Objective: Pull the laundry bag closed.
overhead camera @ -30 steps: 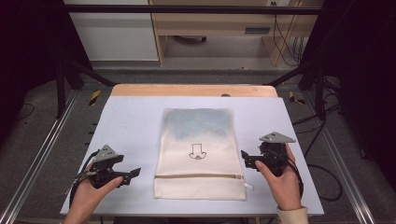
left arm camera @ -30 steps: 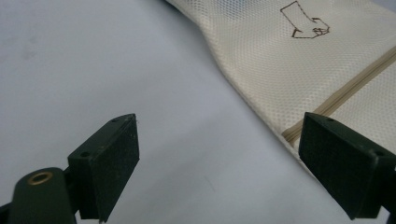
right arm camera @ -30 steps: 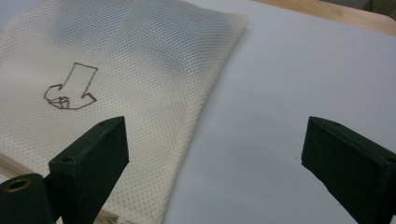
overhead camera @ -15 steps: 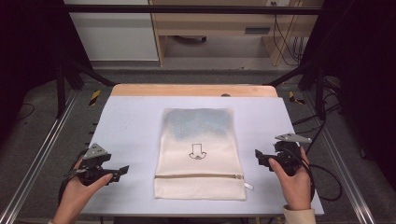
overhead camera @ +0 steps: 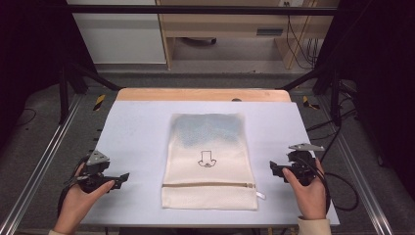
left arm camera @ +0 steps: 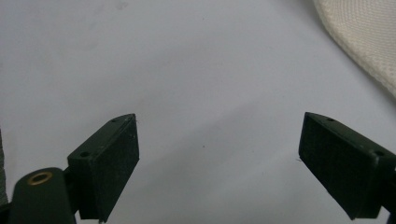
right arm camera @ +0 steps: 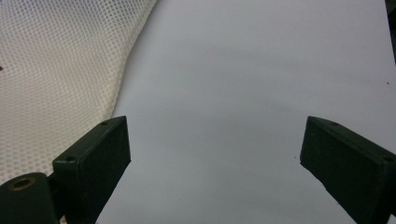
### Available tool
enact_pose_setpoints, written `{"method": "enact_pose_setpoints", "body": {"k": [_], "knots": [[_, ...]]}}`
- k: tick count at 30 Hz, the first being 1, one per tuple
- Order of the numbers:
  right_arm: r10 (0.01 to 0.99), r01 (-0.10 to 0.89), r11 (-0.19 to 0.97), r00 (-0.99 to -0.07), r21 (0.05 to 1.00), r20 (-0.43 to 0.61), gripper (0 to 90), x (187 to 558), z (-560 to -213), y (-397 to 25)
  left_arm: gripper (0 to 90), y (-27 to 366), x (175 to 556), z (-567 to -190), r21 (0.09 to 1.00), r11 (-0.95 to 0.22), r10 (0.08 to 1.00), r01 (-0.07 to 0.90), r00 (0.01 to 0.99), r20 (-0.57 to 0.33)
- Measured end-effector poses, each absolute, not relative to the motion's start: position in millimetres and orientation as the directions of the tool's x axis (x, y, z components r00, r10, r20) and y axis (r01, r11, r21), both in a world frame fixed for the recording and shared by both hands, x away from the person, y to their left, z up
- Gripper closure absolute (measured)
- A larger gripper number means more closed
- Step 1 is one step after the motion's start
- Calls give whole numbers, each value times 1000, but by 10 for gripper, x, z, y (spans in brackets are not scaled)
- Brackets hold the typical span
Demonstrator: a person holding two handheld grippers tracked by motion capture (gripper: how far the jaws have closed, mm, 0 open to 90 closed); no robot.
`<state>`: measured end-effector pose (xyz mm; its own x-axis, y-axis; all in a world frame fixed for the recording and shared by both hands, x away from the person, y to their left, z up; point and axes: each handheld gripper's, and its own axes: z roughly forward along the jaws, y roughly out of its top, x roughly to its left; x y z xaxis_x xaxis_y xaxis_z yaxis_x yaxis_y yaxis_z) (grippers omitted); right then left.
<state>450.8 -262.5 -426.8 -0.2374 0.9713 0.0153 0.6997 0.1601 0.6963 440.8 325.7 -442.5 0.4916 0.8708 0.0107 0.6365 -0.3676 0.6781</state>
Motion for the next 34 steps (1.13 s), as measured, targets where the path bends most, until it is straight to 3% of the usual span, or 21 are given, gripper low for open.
{"method": "enact_pose_setpoints", "body": {"k": [11, 22, 34], "knots": [[970, 757, 174, -241, 629, 22, 94, 4495, -4485, -2612, 113, 3295, 4422, -4485, 637, -405, 872, 656, 486, 55], [965, 753, 165, -258, 637, 55, 83, 4369, -4579, -2713, 106, 3456, 4432, -4518, 643, -379, 893, 665, 445, 67], [959, 731, 168, -277, 661, 63, 63, 4231, -4655, -2772, 71, 3534, 4426, -4474, 721, -326, 903, 612, 428, 45]]}}
